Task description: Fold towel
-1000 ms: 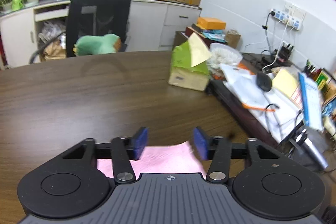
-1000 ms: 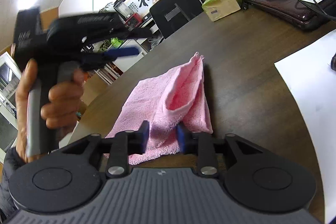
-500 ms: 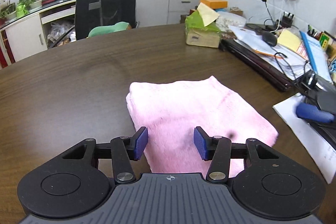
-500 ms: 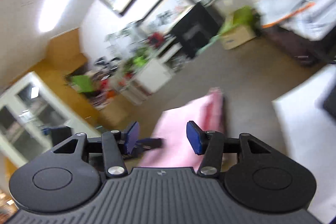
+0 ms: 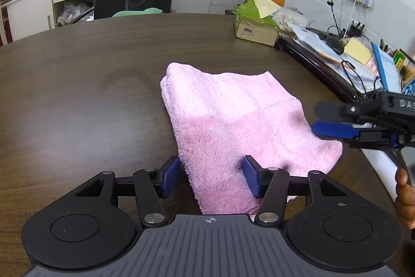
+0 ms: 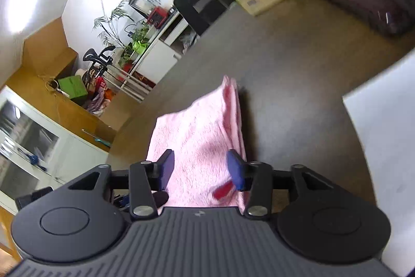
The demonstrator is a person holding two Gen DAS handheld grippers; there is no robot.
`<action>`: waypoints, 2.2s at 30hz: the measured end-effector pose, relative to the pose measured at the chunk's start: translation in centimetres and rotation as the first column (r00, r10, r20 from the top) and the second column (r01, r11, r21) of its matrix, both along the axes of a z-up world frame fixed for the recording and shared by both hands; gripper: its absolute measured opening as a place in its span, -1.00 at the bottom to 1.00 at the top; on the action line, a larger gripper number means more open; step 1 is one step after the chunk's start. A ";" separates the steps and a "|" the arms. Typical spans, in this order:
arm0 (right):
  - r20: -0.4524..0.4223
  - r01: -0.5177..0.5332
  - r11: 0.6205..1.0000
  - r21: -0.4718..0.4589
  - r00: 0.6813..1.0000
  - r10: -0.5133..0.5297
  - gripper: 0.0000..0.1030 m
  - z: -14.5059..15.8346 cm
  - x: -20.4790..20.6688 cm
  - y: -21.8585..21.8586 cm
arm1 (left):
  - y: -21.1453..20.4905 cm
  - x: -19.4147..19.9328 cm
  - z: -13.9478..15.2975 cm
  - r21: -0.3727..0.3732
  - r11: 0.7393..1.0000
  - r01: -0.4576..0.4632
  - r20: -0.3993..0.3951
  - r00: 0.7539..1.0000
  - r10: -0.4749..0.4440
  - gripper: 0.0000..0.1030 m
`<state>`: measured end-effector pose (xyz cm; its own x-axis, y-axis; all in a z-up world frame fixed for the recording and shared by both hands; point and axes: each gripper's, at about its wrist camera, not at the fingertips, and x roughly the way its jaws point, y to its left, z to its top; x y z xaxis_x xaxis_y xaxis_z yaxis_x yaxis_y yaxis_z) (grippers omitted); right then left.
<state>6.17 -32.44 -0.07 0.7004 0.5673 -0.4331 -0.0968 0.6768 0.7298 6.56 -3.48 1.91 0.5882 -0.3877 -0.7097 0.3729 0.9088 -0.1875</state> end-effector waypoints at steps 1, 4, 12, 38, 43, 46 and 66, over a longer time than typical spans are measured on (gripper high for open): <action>0.026 -0.005 1.000 -0.017 1.000 0.005 0.05 0.8 0.1 0.3 | 0.0 -0.1 0.0 -0.002 1.000 -0.003 0.003 1.000 0.003 0.09; 0.067 -0.043 0.999 -0.023 0.997 0.044 0.13 2.6 1.4 1.3 | -0.1 -0.4 -0.2 0.000 1.000 -0.021 0.021 1.000 0.021 0.15; -0.056 -0.094 0.977 -0.192 0.995 0.085 0.12 1.4 6.3 5.9 | 0.6 -0.7 -0.3 -0.022 0.996 -0.085 0.014 0.996 0.085 0.30; 0.039 -0.193 0.725 -0.662 0.956 0.291 0.32 5.0 4.6 18.9 | 9.5 -2.4 3.5 -0.118 0.945 -0.306 0.089 0.944 0.317 0.54; 0.112 -0.166 0.759 -0.630 0.947 0.300 0.40 6.3 -0.8 15.9 | 9.6 -2.6 3.5 -0.127 0.944 -0.303 0.088 0.945 0.315 0.54; 0.112 -0.174 0.746 -0.643 0.942 0.316 0.42 6.0 -2.8 14.7 | 9.4 -2.9 3.5 -0.131 0.945 -0.299 0.094 0.946 0.312 0.56; 0.054 -0.179 0.704 -0.687 0.954 0.295 0.82 2.8 -2.4 15.2 | 12.1 -5.0 3.6 -0.149 0.934 -0.324 0.137 0.929 0.345 0.69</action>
<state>3.74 -17.25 2.68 0.6710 0.3260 -0.6659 -0.3890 0.9194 0.0582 1.52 8.63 5.47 0.7996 -0.2262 -0.5563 0.0851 0.9597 -0.2679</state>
